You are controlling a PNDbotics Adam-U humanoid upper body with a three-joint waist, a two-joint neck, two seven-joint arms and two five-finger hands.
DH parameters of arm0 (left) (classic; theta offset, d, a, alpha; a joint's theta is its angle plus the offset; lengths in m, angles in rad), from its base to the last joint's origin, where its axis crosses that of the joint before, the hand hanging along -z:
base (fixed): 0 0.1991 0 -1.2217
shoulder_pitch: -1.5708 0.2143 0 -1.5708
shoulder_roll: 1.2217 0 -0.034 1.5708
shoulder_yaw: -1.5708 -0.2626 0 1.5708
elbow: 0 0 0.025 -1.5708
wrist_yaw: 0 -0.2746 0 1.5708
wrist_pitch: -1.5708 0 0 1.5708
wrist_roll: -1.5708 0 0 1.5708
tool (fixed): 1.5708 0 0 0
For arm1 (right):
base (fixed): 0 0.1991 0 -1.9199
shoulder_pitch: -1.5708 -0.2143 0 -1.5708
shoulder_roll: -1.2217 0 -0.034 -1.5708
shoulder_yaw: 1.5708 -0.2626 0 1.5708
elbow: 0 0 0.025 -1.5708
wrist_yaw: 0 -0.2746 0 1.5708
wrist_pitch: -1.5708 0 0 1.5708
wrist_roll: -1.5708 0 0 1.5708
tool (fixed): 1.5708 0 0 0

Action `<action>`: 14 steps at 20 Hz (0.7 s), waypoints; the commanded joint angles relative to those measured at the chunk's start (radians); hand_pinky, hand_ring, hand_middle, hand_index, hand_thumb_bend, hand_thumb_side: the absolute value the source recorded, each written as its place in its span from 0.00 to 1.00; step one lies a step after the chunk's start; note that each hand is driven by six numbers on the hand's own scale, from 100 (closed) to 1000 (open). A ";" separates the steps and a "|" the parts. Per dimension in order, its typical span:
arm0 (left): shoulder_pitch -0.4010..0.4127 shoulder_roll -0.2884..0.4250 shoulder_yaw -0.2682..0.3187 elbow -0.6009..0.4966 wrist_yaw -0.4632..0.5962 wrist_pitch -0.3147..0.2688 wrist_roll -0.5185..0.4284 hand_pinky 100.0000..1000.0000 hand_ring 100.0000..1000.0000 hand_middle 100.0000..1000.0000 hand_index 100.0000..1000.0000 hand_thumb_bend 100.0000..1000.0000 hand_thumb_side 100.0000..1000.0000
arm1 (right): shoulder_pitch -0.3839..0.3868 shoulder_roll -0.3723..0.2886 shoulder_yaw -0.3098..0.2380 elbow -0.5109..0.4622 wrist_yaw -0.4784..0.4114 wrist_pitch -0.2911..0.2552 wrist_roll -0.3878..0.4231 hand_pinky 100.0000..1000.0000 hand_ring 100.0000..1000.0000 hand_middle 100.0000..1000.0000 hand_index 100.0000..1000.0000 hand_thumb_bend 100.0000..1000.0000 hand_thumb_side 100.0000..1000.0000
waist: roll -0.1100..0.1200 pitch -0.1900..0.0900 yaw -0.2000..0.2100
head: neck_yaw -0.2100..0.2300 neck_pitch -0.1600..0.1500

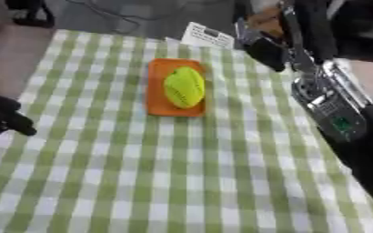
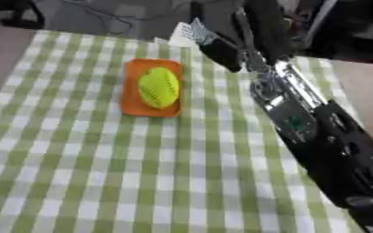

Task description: Pick up objects on the table and place them in the box.

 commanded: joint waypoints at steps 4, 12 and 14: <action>0.010 0.025 0.046 -0.020 -0.006 0.001 0.065 0.62 0.66 0.71 0.76 0.07 0.93 | 0.101 -0.042 -0.060 -0.116 -0.103 0.041 0.041 0.71 0.81 0.84 0.91 0.00 0.41 | 0.039 -0.056 -0.100 | 0.051 0.010; 0.009 0.048 0.073 -0.011 -0.033 -0.021 0.116 0.62 0.70 0.75 0.78 0.05 0.92 | 0.283 -0.021 -0.164 -0.269 -0.294 0.024 0.058 0.60 0.74 0.76 0.86 0.00 0.52 | 0.082 -0.059 -0.218 | 0.117 0.007; 0.006 0.055 0.080 -0.005 -0.040 -0.031 0.125 0.62 0.70 0.76 0.79 0.05 0.92 | 0.319 -0.008 -0.186 -0.273 -0.328 -0.017 0.059 0.56 0.71 0.75 0.84 0.00 0.55 | 0.094 -0.055 -0.241 | 0.134 0.008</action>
